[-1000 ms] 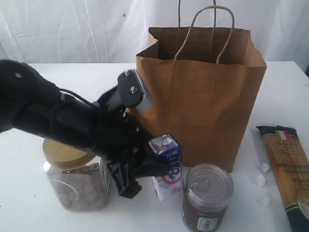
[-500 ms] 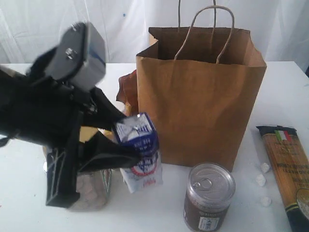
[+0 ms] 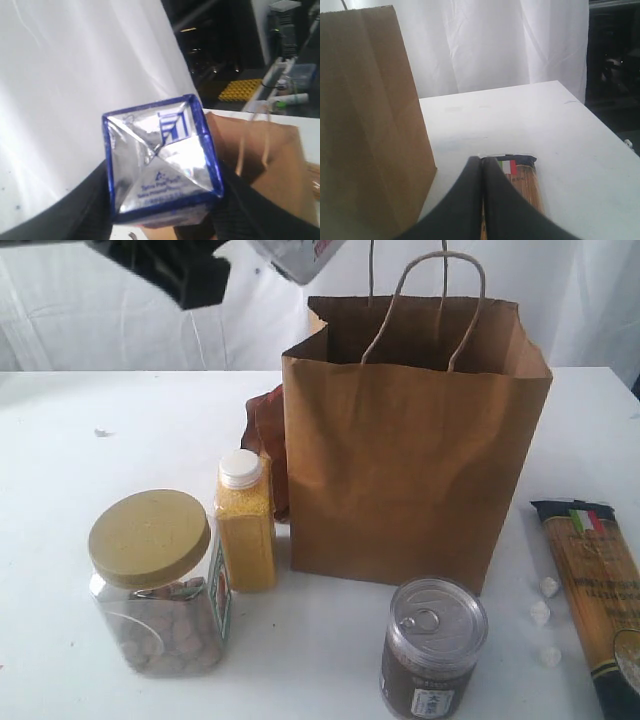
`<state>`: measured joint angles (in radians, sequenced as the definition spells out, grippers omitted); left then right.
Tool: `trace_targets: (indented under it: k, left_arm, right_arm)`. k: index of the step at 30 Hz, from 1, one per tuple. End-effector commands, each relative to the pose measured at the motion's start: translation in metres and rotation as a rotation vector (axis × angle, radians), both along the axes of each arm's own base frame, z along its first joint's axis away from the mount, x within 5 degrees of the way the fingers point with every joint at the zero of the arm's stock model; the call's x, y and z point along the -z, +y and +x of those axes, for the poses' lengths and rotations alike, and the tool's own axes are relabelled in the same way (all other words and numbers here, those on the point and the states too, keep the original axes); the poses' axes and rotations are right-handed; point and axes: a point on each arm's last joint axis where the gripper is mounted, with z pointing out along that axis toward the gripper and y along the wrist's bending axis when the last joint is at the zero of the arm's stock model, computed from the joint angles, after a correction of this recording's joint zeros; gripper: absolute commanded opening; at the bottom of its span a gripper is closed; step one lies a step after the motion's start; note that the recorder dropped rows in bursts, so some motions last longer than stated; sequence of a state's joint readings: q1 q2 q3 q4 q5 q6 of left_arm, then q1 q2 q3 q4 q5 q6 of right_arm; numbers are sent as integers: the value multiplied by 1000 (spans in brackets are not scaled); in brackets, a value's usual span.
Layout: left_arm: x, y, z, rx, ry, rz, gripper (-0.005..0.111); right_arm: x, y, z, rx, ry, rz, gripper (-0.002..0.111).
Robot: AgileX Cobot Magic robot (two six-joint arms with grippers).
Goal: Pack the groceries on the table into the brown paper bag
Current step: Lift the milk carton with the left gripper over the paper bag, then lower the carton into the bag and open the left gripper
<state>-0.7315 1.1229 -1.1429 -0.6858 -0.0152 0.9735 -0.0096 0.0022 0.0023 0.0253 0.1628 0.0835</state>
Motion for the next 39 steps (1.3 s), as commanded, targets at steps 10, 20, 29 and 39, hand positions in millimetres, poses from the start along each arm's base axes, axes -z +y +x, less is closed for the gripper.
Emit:
trace_targets:
  k: [10,20,29,39]
  left_arm:
    - [7,-65,64,60,59,77,0]
    - [36,-88,79,149,133,193,0]
    - [46,-93,81,200,68,297,0]
    - [58,-96,83,237,76,367,37]
  right_arm:
    - [-1,0,0,2,-5,-11,0]
    - [-1,0,0,3,-5,2,0]
    - [-1,0,0,3,-5,2,0]
    - [-1,0,0,3,-5,2,0]
